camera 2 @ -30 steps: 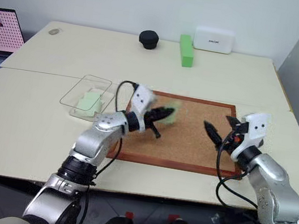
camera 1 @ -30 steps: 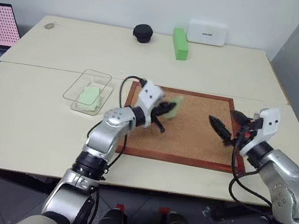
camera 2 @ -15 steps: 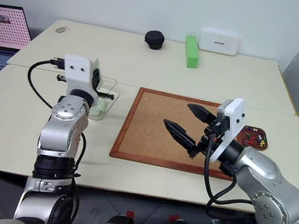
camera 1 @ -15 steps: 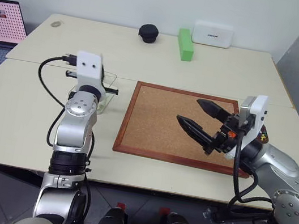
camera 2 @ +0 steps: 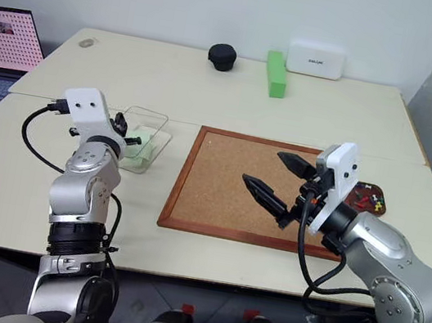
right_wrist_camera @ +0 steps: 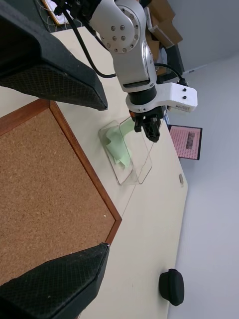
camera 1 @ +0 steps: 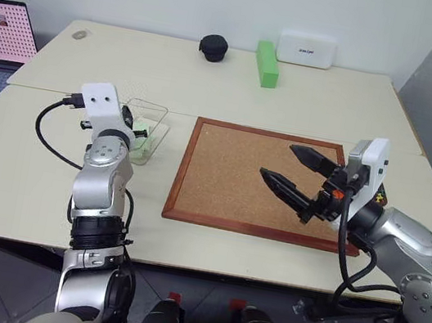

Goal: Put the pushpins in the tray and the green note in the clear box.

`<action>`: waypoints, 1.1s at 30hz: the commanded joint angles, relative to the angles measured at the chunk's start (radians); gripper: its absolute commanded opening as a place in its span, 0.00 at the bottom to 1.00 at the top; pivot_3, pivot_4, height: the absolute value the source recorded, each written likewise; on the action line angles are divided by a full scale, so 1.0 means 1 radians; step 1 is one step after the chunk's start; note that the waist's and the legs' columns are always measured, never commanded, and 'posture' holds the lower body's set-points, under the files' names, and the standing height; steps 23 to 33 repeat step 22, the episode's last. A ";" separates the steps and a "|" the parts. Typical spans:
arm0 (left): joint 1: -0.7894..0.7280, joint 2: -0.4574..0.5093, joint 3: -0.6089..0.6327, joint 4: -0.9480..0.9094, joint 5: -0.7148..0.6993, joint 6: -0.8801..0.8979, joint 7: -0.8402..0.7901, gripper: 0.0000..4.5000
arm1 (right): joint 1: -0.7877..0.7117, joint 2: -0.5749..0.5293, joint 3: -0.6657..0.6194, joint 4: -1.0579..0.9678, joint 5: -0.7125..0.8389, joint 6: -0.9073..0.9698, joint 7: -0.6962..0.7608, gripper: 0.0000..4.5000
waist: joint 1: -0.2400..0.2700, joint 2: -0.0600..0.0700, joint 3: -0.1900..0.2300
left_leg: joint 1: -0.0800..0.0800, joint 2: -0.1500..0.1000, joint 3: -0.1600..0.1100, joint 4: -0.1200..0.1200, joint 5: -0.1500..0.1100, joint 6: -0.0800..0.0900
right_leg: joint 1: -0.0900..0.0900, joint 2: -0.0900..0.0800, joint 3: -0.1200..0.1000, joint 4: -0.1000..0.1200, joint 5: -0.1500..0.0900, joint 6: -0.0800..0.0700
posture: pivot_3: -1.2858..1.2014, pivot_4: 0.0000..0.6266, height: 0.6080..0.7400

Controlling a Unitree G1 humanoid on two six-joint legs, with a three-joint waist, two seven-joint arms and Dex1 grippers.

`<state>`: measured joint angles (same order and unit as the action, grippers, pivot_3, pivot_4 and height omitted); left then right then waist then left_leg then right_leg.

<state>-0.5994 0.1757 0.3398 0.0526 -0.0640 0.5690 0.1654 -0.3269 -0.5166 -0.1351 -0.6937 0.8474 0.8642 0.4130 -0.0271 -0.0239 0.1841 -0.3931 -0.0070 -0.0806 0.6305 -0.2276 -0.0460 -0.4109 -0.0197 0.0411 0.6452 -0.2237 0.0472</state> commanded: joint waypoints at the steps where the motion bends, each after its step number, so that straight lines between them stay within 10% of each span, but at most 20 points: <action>1: -0.031 0.011 0.000 -0.006 -0.008 -0.013 0.010 0.53 | -0.011 -0.013 -0.025 -0.013 0.015 -0.023 -0.004 1.00 | 0.000 0.000 0.000 | 0.000 0.000 0.000 0.000 0.000 0.000 | 0.000 0.000 0.000 0.000 0.000 0.000 | 0.52 0.24 1.00; 10: -0.002 0.023 -0.112 -0.030 -0.011 -0.090 -0.119 0.98 | 0.022 -0.039 0.012 0.069 -0.170 -0.095 -0.054 1.00 | -0.001 0.000 0.000 | 0.000 0.000 0.000 0.000 0.000 0.000 | 0.000 0.000 0.000 0.000 0.000 0.000 | 0.52 0.24 1.00; 22: 0.193 -0.103 -0.347 -0.174 -0.008 -0.129 -0.221 0.99 | 0.055 0.138 0.140 0.246 -0.538 -0.230 -0.295 1.00 | -0.006 0.000 0.000 | 0.001 0.000 0.002 -0.001 0.000 0.000 | -0.001 0.000 0.002 0.000 0.000 0.000 | 0.52 0.24 1.00; 33: 0.193 -0.103 -0.347 -0.174 -0.008 -0.129 -0.221 0.99 | 0.055 0.138 0.140 0.246 -0.538 -0.230 -0.295 1.00 | -0.006 0.000 0.000 | 0.001 0.000 0.002 -0.001 0.000 0.000 | -0.001 0.000 0.002 0.000 0.000 0.000 | 0.52 0.24 1.00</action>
